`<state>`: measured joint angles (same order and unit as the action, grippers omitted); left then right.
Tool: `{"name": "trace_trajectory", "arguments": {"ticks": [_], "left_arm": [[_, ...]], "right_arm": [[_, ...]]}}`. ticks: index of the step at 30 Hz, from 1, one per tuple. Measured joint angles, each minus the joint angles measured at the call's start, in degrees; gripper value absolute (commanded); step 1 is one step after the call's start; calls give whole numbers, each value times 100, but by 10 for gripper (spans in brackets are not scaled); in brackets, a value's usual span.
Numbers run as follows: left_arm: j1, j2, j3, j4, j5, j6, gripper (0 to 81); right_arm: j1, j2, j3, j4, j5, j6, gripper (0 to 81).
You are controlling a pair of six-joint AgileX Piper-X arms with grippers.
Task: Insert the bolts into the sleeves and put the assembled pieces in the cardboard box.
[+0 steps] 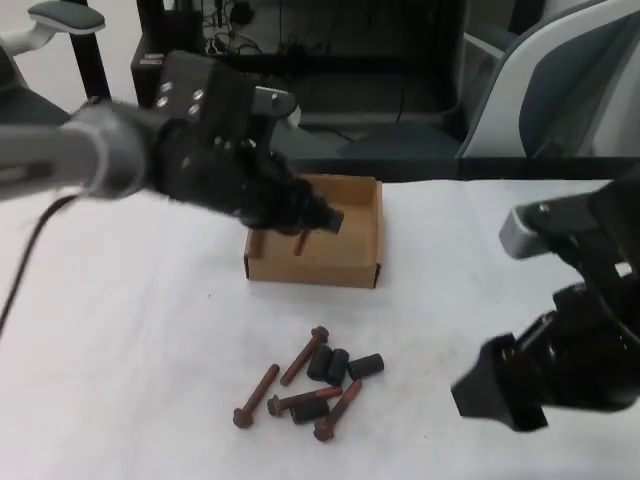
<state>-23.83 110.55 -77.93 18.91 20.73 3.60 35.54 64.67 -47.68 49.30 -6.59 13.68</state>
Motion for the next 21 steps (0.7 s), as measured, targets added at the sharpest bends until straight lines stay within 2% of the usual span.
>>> {"name": "trace_trajectory", "arguments": {"ticks": [9, 15, 20, 21], "left_arm": [[52, 1735, -2570, 1384, -436, -101, 17], [52, 2350, -3381, 1753, -461, -101, 17], [52, 2599, -3551, 2251, -499, -81, 6], [52, 2604, -3551, 2290, -528, -86, 31]], "right_arm": [[0, 0, 0, 201, -228, -320, 700], [0, 0, 0, 217, -374, -569, 700], [0, 0, 0, 217, -380, -607, 700], [0, 0, 0, 217, -380, -613, 700]]}}
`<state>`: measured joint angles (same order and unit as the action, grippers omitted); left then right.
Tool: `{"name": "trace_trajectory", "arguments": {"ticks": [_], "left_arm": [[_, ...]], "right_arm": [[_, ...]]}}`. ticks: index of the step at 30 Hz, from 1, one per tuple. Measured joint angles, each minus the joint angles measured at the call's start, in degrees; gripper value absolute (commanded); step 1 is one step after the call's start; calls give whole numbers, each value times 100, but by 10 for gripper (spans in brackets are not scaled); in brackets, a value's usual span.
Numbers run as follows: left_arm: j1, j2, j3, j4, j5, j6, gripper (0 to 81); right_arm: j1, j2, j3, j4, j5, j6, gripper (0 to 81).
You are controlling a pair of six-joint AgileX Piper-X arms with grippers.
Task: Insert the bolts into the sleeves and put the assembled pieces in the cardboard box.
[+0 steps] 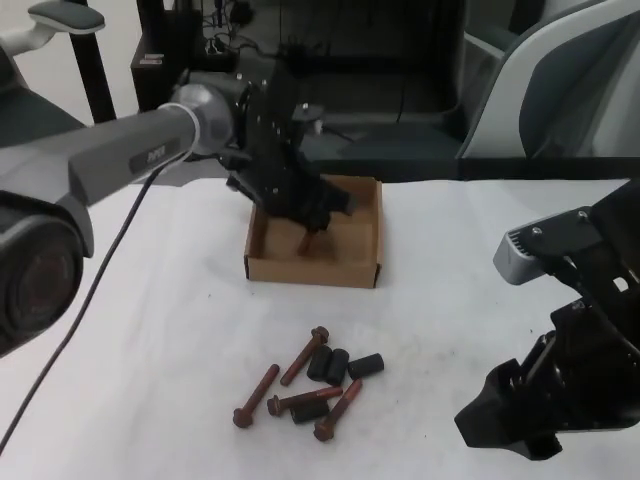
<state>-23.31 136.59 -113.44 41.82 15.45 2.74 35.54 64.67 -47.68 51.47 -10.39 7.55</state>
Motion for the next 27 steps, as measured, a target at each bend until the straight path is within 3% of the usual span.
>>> {"name": "trace_trajectory", "arguments": {"ticks": [2, 6, 7, 11, 15, 27], "left_arm": [[0, -2, 0, 44, -27, 0, 171], [0, -2, -46, 81, -27, 15, 650], [0, -2, -49, 107, -27, 15, 700], [0, -2, -59, 321, -27, 15, 700], [0, -31, -59, 656, -27, 27, 599], [-11, -1191, -5, 1627, -37, 274, 599]], "right_arm": [[0, 0, 0, 0, 0, 3, 700], [0, 0, 0, 0, 0, 3, 700], [0, 0, 0, 0, 0, 3, 700], [0, 0, 0, 0, -10, -30, 700], [0, 0, 0, 0, 44, -162, 700], [0, -59, 0, 243, 146, -45, 700]]}}
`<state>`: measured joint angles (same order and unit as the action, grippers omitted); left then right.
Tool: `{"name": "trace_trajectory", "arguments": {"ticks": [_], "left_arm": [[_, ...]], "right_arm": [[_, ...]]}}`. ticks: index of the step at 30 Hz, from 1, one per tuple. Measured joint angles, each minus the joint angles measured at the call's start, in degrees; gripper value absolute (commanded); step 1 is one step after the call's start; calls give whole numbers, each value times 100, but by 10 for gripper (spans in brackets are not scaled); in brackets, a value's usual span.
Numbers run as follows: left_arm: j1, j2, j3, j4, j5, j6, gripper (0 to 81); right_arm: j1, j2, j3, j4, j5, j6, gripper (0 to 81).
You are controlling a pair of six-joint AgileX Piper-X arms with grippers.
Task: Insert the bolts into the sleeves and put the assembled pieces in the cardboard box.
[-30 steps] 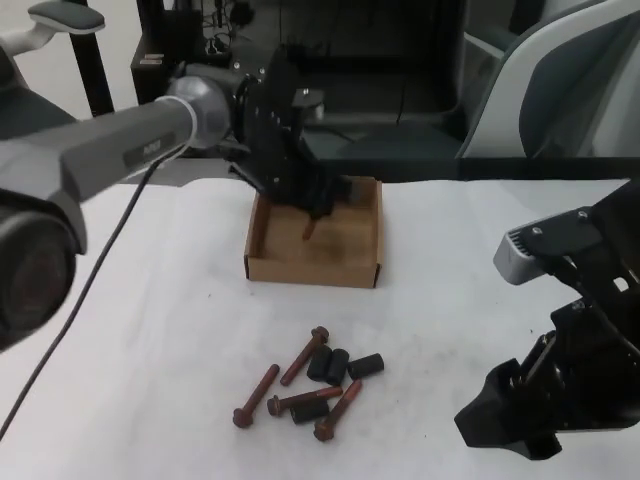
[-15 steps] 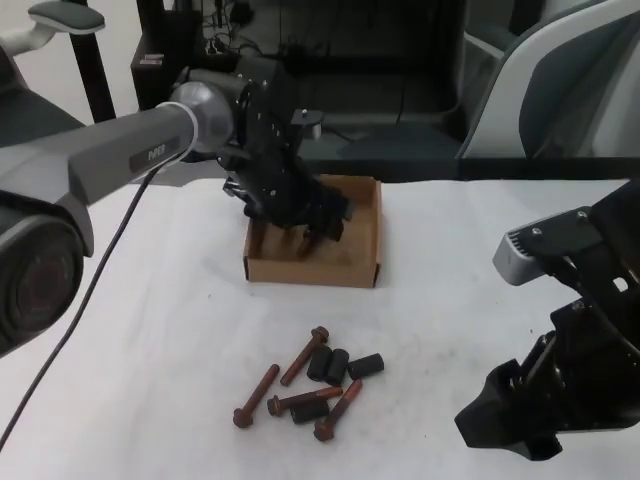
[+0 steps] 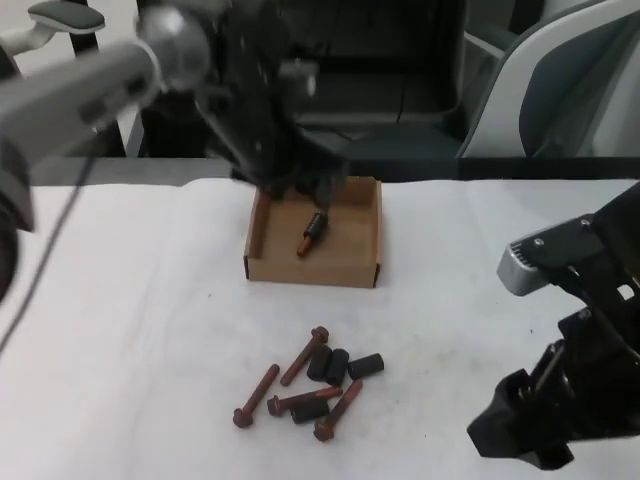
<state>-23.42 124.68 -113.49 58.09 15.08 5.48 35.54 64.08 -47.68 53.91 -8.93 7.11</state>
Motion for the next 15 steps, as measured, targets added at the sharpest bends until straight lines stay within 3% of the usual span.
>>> {"name": "trace_trajectory", "arguments": {"ticks": [5, 15], "left_arm": [[0, -939, 610, 169, 6, 97, 599], [-230, -3935, 4445, -955, 41, -364, 599]], "right_arm": [[0, -470, 0, 41, 90, 323, 700], [0, -2212, 303, 166, 631, 756, 700]]}}
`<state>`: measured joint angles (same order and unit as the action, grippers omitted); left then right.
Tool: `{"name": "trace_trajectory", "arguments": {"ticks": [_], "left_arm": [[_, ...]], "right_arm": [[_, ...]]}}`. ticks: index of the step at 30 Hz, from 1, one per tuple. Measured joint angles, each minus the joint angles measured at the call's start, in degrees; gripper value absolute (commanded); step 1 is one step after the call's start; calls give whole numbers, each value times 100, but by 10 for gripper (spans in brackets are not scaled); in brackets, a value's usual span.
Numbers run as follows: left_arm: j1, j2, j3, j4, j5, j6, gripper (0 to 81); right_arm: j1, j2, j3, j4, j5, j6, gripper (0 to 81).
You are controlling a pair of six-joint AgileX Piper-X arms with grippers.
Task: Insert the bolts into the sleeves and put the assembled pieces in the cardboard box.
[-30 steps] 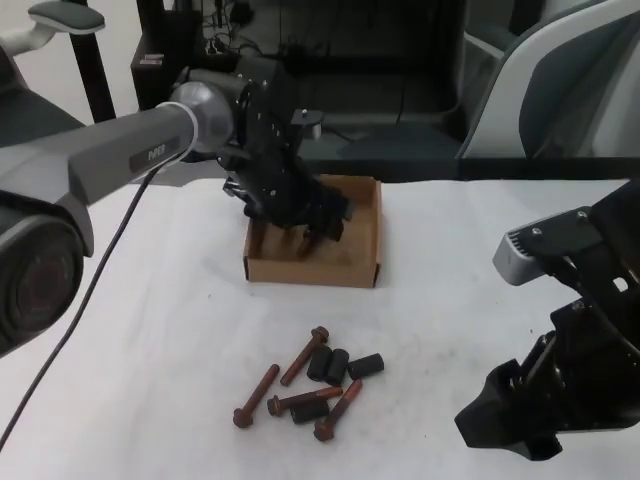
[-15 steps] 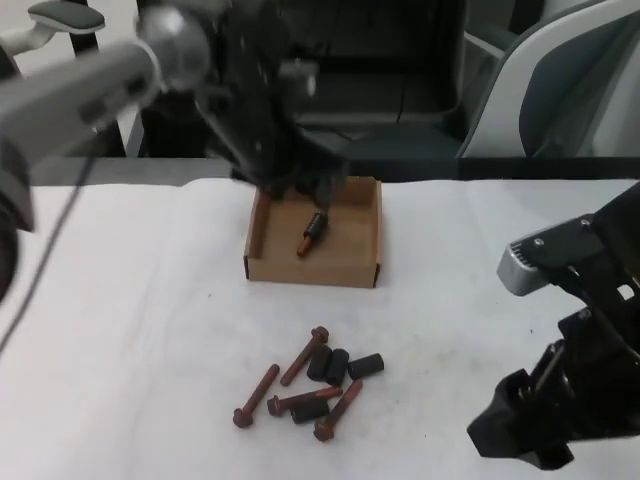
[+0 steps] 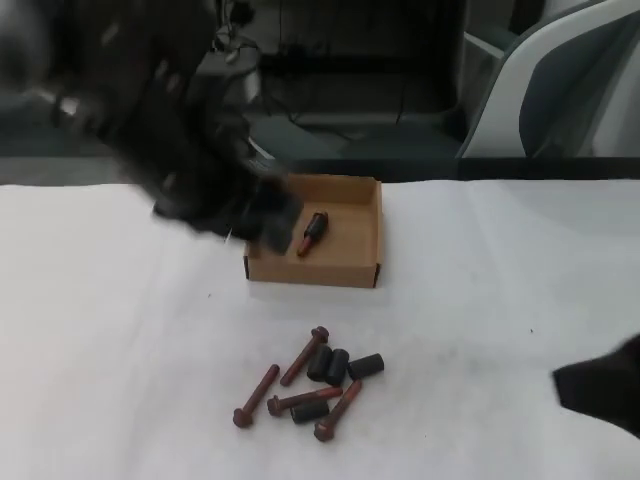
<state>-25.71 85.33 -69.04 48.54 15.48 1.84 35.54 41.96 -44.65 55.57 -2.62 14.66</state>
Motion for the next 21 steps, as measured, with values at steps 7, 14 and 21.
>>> {"name": "trace_trajectory", "arguments": {"ticks": [7, 14, 21], "left_arm": [[-361, -2428, 2369, -1260, 34, -184, 599], [-397, -4073, 3407, -1413, 68, -489, 599], [-397, -4704, 3785, -1452, 69, -656, 599]], "right_arm": [[0, -660, 630, -609, 17, 43, 700], [0, -727, 966, -1247, 51, 41, 700], [0, -727, 1172, -1560, 51, 41, 700]]}}
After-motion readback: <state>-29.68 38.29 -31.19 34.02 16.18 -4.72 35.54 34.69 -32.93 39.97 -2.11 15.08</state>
